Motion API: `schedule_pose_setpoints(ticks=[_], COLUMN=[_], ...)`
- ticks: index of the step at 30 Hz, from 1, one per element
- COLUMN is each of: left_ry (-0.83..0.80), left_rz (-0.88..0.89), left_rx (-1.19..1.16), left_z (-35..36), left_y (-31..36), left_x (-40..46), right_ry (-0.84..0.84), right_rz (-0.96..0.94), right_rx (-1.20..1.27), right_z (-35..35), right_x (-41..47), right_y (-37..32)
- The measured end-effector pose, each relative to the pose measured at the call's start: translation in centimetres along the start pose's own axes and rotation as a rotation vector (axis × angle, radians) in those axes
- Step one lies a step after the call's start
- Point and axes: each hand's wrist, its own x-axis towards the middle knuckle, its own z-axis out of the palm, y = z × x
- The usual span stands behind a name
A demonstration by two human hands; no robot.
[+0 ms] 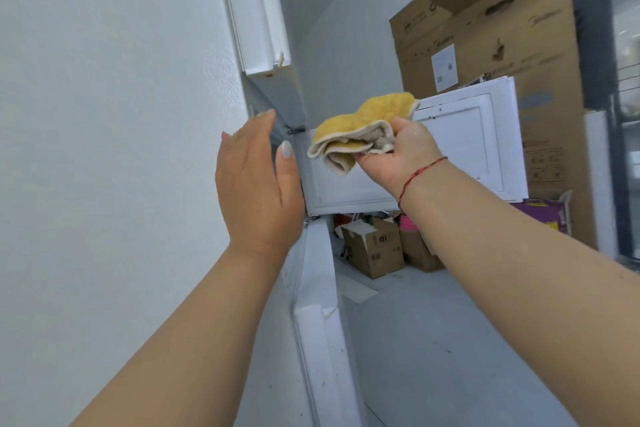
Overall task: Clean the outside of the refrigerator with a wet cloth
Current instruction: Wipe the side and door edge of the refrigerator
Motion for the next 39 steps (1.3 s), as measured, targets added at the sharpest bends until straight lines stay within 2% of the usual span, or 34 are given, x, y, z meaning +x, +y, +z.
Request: schedule_pose_setpoints(ticks=[2, 5, 9, 14, 18, 21, 24, 28, 33, 39], left_ry=[-0.045, -0.277, -0.514, -0.686, -0.755, -0.824, -0.944, -0.896, -0.829, -0.663], left_rz=[0.099, -0.021, -0.357, -0.832, -1.241, -1.570, -1.675, -1.740, -1.822, -1.985], left_rx=[-0.054, -0.207, -0.293, -0.446, -0.636, -0.870, -1.031, -0.996, -0.975, -1.036], left_z=[0.6, 4.0, 7.1, 10.0, 11.4, 12.2, 12.8, 13.3, 16.2, 22.3], left_y=[1.4, 3.3, 4.3, 5.4, 6.2, 6.9, 7.5, 7.7, 8.2, 7.2], left_x=[-1.8, -2.7, -0.7, 4.0, 6.7, 8.8, 9.6, 10.3, 11.0, 10.7], right_ry=[0.063, 0.226, 0.345, 0.422, 0.450, 0.429, 0.412, 0.493, 0.532, 0.461], right_rz=[0.021, 0.027, 0.066, 0.089, 0.119, 0.166, 0.257, 0.286, 0.138, -0.002], right_rx=[-0.040, -0.120, -0.138, -0.105, -0.127, -0.245, -0.482, -0.973, -1.464, -1.718], right_z=[-2.0, -3.7, -4.4, -4.5, -2.8, -0.7, 1.2, 2.7, 2.9, -0.3], right_x=[-0.9, -1.2, -0.1, 1.3, 1.4, 1.5, 1.7, 2.7, 6.1, 13.2], right_y=[0.9, -0.2, -2.7, -6.5, -8.5, -9.3, -9.1, -10.2, -12.6, -17.5])
